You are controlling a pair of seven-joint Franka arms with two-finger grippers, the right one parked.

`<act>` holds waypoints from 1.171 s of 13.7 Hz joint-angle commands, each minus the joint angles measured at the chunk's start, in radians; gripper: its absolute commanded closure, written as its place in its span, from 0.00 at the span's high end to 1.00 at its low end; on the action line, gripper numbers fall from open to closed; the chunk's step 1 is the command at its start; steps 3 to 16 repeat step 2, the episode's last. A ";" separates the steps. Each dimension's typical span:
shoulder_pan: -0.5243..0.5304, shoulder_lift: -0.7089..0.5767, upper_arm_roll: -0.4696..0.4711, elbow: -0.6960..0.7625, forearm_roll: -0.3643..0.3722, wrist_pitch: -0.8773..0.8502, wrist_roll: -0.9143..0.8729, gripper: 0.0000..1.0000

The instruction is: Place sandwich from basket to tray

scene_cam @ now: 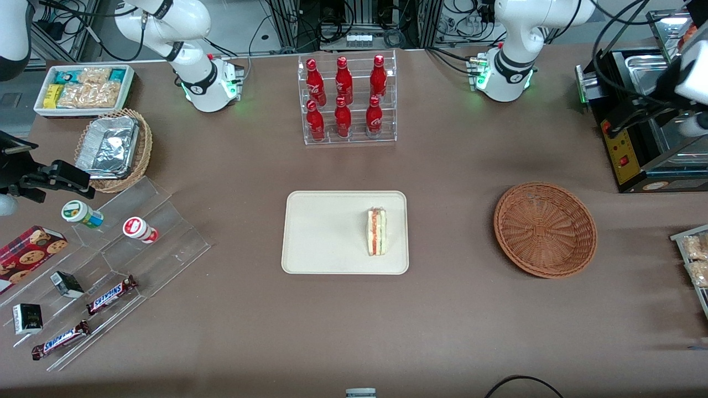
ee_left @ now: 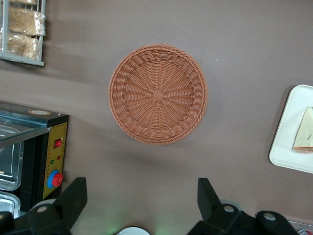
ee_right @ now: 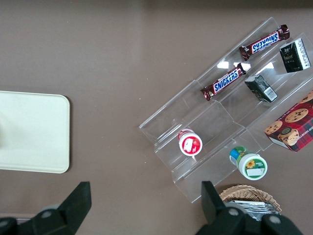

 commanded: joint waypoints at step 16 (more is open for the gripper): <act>0.030 0.033 -0.027 0.050 -0.058 -0.009 0.013 1.00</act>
